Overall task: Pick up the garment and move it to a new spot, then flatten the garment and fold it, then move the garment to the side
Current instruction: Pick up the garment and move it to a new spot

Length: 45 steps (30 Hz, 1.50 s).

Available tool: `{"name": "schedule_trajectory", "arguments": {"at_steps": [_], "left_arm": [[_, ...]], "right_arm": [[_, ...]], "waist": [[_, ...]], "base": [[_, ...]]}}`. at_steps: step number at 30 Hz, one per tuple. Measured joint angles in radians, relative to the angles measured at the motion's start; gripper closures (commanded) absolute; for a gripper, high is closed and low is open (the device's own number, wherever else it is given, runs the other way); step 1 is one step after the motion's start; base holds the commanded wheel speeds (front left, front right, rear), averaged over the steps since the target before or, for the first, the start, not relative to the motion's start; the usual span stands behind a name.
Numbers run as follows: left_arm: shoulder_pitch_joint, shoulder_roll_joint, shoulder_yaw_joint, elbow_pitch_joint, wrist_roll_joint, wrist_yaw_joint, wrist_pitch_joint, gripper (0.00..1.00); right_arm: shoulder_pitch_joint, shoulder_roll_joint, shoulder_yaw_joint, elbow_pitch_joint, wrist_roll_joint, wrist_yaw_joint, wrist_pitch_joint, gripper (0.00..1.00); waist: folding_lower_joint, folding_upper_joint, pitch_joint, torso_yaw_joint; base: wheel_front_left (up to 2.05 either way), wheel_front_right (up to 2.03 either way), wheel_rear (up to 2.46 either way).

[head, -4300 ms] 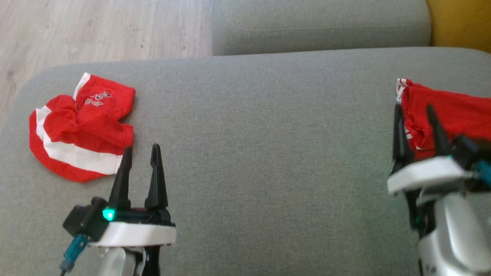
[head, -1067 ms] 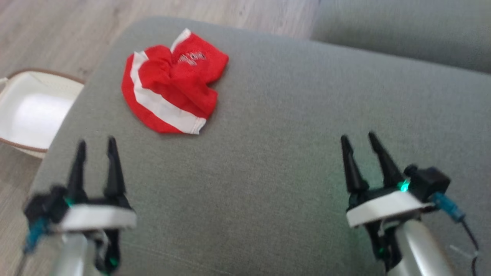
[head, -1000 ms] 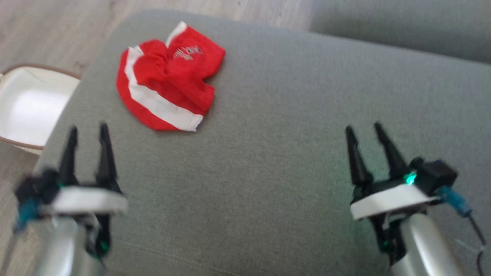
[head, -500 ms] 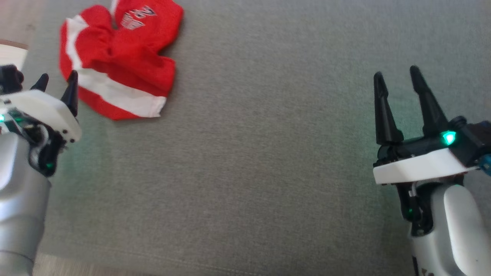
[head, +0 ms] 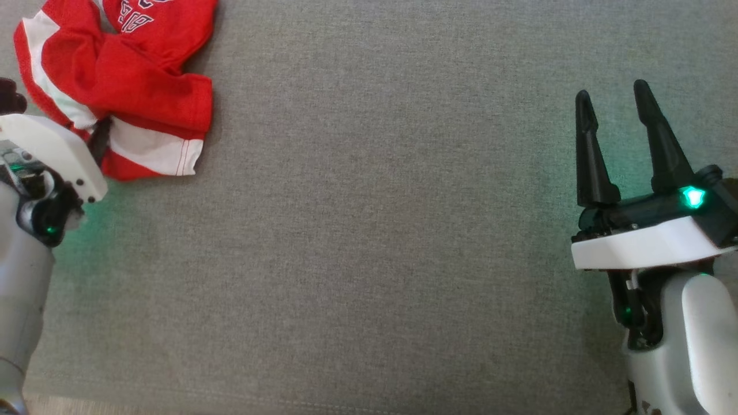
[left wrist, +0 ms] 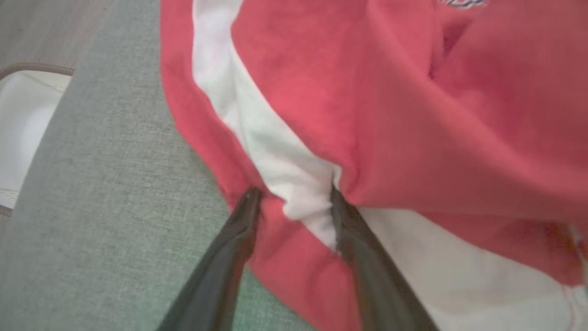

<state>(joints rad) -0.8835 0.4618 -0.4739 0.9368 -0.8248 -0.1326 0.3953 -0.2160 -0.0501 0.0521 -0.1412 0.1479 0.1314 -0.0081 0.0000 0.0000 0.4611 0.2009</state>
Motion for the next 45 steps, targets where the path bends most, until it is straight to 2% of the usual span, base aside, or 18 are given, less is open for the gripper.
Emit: {"name": "schedule_trajectory", "arguments": {"at_steps": [1,5,12,20,30,45], "left_arm": [[-0.001,-0.001,-0.012,-0.001,-0.014,0.000,-0.004,1.00],[0.000,-0.001,-0.048,-0.001,-0.047,0.000,-0.061,1.00],[0.001,0.001,-0.067,-0.013,-0.119,0.000,-0.220,1.00],[0.055,-0.022,-0.117,-0.147,-0.186,0.000,-0.322,1.00],[0.096,-0.156,-0.185,-0.326,-0.214,0.001,-0.397,1.00],[0.131,-0.376,-0.306,-0.460,-0.151,0.091,-0.476,1.00]], "right_arm": [[0.000,0.000,-0.001,-0.001,0.000,0.000,0.000,0.00],[0.000,0.000,0.000,0.004,0.000,0.000,0.000,0.00],[0.000,0.000,0.011,0.062,0.033,0.000,-0.037,0.00],[0.006,0.000,0.020,0.136,0.085,0.000,-0.089,0.00],[0.025,0.001,0.038,0.193,0.122,0.000,-0.132,0.00],[0.023,0.001,0.050,0.244,0.149,0.000,-0.177,0.00]], "waist": [[0.0000,0.0000,-0.002,0.001],[0.0000,0.0000,-0.020,0.004],[-0.0001,0.0000,-0.087,-0.006],[-0.0002,0.0000,-0.190,-0.036],[-0.0002,0.0000,-0.256,-0.095],[-0.0001,0.0000,-0.267,-0.199]], "base": [[0.00,0.00,0.00],[0.00,0.00,0.00],[0.00,0.00,0.00],[0.00,0.00,0.00],[0.00,0.00,0.00],[0.00,0.00,0.00]]}}
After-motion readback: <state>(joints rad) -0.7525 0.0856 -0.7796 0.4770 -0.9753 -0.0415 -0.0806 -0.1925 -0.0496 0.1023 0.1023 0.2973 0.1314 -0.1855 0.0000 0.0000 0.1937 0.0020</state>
